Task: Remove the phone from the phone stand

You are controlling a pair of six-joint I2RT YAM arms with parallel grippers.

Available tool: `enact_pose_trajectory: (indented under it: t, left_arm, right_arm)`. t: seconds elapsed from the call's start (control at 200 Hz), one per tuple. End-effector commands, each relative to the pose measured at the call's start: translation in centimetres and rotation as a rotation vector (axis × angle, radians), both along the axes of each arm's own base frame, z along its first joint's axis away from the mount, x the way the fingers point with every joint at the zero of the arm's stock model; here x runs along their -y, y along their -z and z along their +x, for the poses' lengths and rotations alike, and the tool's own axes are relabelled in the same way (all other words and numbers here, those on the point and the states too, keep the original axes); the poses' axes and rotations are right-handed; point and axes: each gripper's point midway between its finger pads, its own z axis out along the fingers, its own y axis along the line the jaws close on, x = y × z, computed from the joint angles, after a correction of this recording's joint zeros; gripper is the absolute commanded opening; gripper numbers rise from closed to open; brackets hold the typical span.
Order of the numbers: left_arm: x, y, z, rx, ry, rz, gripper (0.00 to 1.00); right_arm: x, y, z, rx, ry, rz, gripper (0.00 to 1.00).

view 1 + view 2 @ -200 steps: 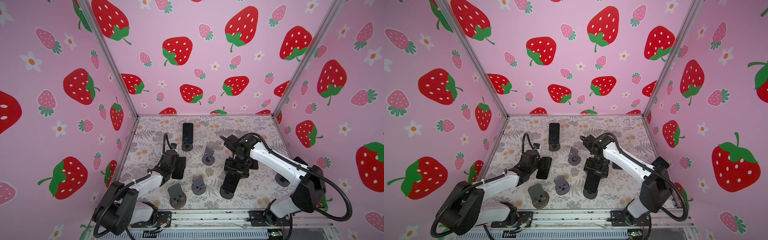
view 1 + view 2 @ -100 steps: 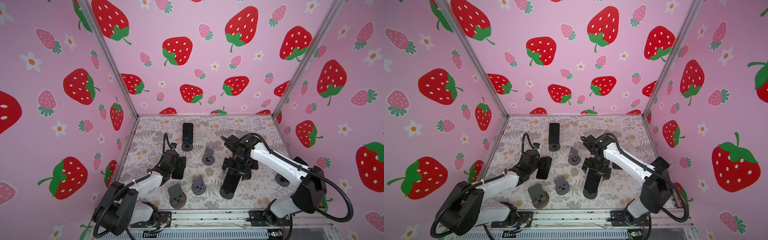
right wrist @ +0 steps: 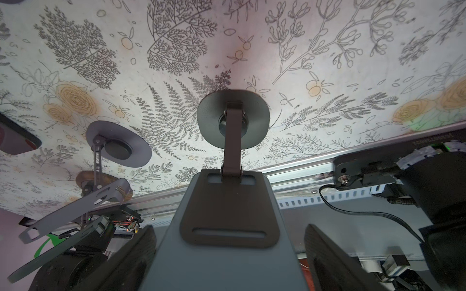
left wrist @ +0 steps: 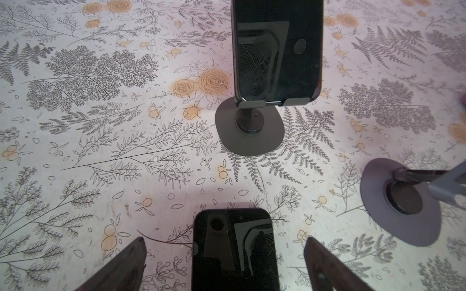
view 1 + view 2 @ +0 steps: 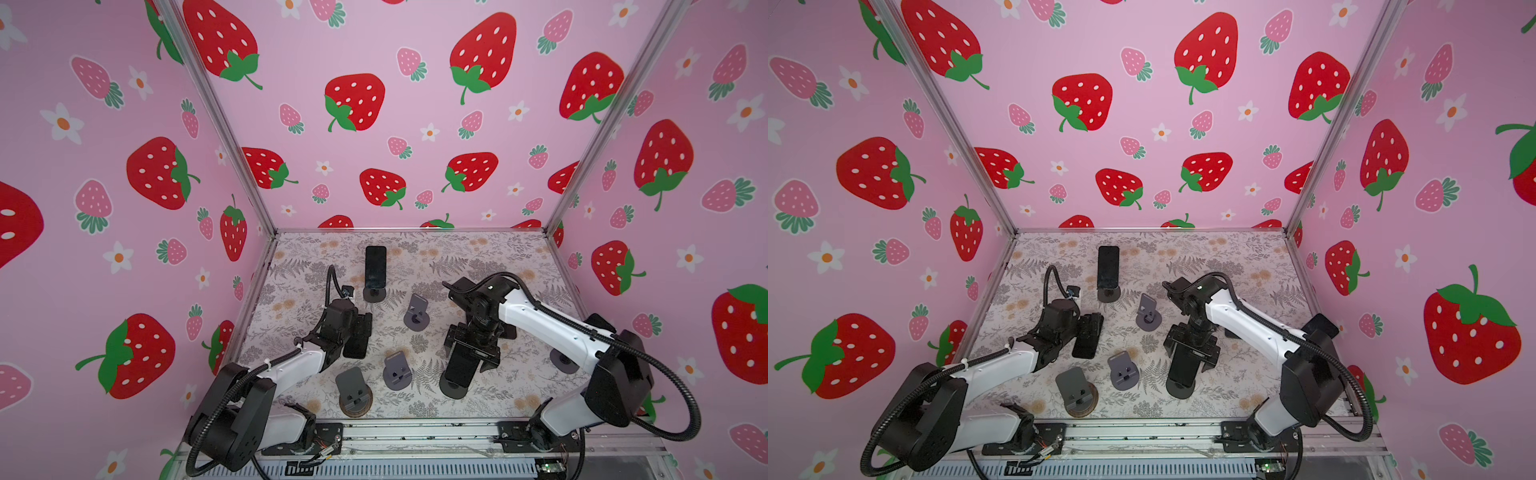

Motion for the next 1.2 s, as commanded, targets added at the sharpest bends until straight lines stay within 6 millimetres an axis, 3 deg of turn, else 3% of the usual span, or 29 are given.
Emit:
enact_pose_trajectory:
  t: [0.0, 0.575, 1.011, 1.196]
  left_arm:
    - [0.7, -1.4, 0.7, 0.024, 0.015, -0.018, 0.98]
    - [0.6, -1.2, 0.8, 0.018, 0.013, -0.012, 0.98]
    - [0.8, -1.2, 0.8, 0.018, 0.02, -0.016, 0.98]
    - [0.5, -1.2, 0.9, 0.021, 0.012, 0.002, 0.98]
  right_arm:
    - [0.1, -0.1, -0.5, -0.024, 0.021, -0.015, 0.88]
    - [0.3, -0.5, 0.5, 0.002, -0.015, -0.056, 0.74]
    - [0.7, -1.8, 2.1, 0.133, -0.137, -0.031, 0.73]
    - [0.5, -3.6, 3.3, 0.219, -0.157, -0.009, 0.73]
